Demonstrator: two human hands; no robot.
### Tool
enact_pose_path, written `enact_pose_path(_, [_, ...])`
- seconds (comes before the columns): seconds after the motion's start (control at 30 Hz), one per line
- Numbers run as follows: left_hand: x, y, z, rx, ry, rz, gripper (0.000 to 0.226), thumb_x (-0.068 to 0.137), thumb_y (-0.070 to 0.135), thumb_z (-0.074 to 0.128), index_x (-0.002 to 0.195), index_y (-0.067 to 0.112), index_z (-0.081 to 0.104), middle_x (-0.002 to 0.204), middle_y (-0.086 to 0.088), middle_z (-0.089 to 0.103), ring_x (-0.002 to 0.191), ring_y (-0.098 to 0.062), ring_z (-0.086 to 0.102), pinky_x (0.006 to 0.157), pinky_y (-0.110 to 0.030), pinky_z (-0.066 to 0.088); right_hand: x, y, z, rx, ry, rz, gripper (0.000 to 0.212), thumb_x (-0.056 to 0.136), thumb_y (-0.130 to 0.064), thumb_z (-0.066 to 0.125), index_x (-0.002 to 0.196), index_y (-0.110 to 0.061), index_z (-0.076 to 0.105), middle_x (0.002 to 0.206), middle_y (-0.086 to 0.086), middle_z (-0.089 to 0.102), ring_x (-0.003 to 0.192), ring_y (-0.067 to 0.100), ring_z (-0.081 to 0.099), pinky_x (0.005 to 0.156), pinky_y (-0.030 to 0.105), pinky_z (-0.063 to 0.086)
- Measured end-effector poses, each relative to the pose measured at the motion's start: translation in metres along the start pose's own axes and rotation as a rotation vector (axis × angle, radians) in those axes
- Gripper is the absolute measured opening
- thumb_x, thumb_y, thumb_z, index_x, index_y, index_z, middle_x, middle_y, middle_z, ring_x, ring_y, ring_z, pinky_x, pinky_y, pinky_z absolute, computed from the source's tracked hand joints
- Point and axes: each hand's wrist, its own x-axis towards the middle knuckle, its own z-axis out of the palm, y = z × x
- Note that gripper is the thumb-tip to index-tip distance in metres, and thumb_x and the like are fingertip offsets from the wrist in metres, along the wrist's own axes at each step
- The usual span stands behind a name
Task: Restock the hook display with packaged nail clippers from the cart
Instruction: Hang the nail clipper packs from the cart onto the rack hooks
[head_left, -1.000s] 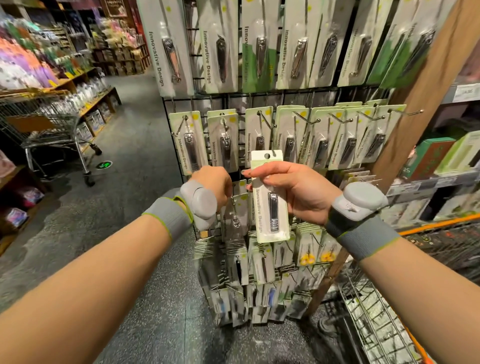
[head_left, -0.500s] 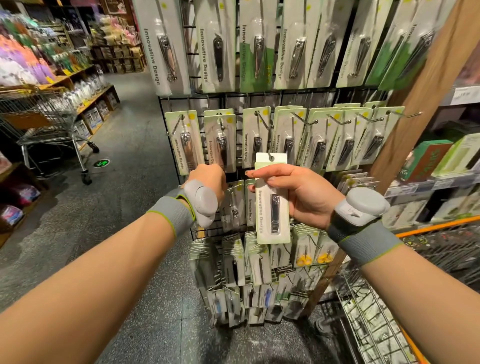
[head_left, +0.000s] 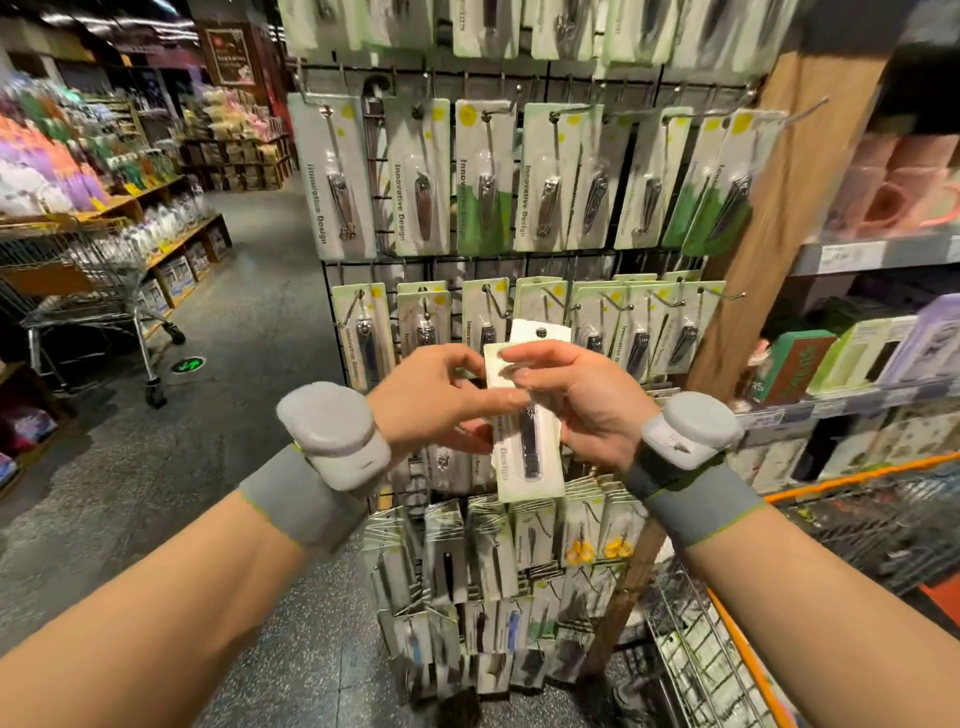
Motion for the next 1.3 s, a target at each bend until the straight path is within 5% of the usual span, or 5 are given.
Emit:
enact_pose_path(0.17, [-0.001, 0.007, 0.003, -0.101, 0.031, 0.039, 0.031, 0.074, 0.007, 0.075, 0.099, 0.005, 0.056, 0.076, -0.015, 0.068, 0.063, -0.024, 0.066, 0.072, -0.050, 0.058, -0.006, -0.013, 0.003, 0.031, 0.017, -0.034, 0.031, 0.084, 0.019, 0.047, 0.083, -0.004, 0.068, 0.081, 0.008, 0.068, 0.068, 0.012, 0.064, 0.065, 0.020, 0.056])
enact_pose_path(0.47, [0.004, 0.029, -0.004, -0.191, 0.190, 0.153, 0.008, 0.081, 0.006, 0.069, 0.077, -0.001, 0.066, 0.070, -0.013, 0.062, 0.054, -0.017, 0.056, 0.047, -0.017, 0.047, -0.016, -0.035, 0.010, -0.013, -0.025, -0.140, 0.027, 0.081, 0.020, 0.052, 0.082, -0.002, 0.067, 0.069, 0.004, 0.070, 0.059, 0.009, 0.065, 0.057, 0.015, 0.054])
enact_pose_path(0.73, [0.000, 0.045, -0.038, 0.015, 0.214, 0.297, 0.005, 0.078, 0.002, 0.070, 0.077, 0.000, 0.066, 0.061, 0.002, 0.068, 0.055, -0.007, 0.061, 0.052, -0.019, 0.052, -0.022, -0.067, -0.027, 0.111, 0.073, -0.167, 0.029, 0.089, 0.009, 0.047, 0.086, -0.008, 0.070, 0.070, 0.005, 0.070, 0.061, 0.013, 0.066, 0.060, 0.022, 0.057])
enact_pose_path(1.13, [0.012, 0.043, -0.063, 0.353, 0.340, 0.424, 0.015, 0.077, 0.005, 0.074, 0.077, 0.020, 0.070, 0.072, -0.009, 0.070, 0.060, -0.021, 0.060, 0.065, -0.034, 0.052, -0.019, -0.069, -0.030, -0.314, 0.116, -0.251, 0.028, 0.089, 0.010, 0.049, 0.087, -0.007, 0.071, 0.083, 0.013, 0.069, 0.060, 0.014, 0.066, 0.054, 0.022, 0.053])
enact_pose_path(1.3, [0.022, 0.047, -0.052, 0.454, 0.340, 0.399, 0.012, 0.078, 0.008, 0.074, 0.073, 0.018, 0.068, 0.073, -0.006, 0.071, 0.067, -0.022, 0.067, 0.071, -0.036, 0.057, -0.009, -0.073, -0.022, -0.492, 0.109, -0.311, 0.026, 0.087, 0.007, 0.054, 0.081, -0.011, 0.072, 0.082, 0.010, 0.070, 0.071, 0.017, 0.061, 0.067, 0.025, 0.054])
